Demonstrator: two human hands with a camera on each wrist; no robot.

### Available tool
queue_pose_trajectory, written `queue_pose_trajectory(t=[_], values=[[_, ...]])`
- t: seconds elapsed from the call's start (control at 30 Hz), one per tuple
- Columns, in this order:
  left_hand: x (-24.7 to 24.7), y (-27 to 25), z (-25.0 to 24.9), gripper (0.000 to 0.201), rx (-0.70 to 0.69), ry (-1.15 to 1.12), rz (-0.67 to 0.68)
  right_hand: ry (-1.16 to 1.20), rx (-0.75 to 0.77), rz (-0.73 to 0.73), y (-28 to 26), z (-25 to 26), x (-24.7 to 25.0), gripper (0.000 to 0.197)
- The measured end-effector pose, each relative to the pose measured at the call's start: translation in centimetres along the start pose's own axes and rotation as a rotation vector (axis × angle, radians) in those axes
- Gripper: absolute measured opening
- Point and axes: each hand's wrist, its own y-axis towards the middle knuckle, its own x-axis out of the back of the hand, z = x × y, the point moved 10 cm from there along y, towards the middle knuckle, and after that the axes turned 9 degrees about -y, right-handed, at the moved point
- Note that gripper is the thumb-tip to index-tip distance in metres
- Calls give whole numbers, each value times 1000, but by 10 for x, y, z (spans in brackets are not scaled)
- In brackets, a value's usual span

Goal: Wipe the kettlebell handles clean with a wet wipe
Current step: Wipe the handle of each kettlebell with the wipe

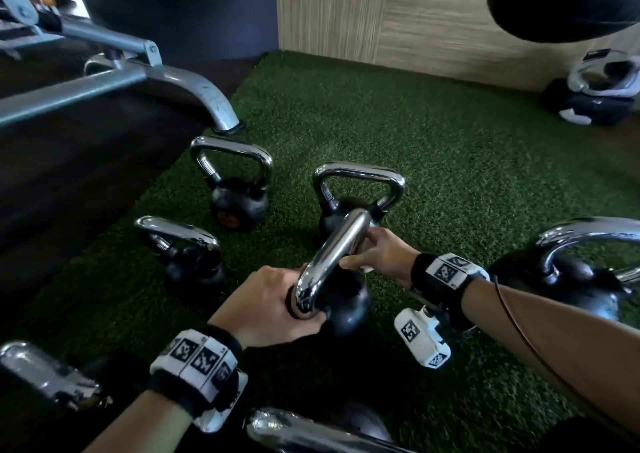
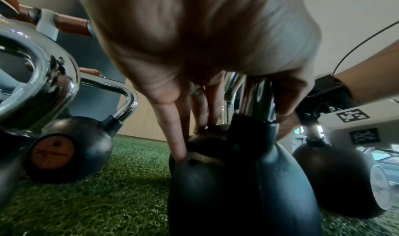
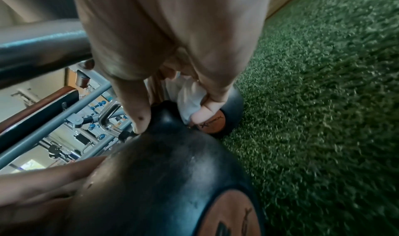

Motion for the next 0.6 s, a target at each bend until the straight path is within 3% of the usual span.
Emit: queue_pose_trajectory(t=[0.1,0.23,0.37,0.47,0.6], values=[[0,3,3,43,4,-9,64,-31,61,-9,-15,20,6,82],[9,8,24,40,82,-32,141,-23,123,-92,-36,28,20,43],[32,14,63,33,207,-128,70,-91,130,-137,-56,17,25,49],[37,28,61,17,192,-119,35,-89,110,-215,-73,7,24,50],[36,40,56,17,153,-129,35,-109,83,-315,-87,4,26,48]])
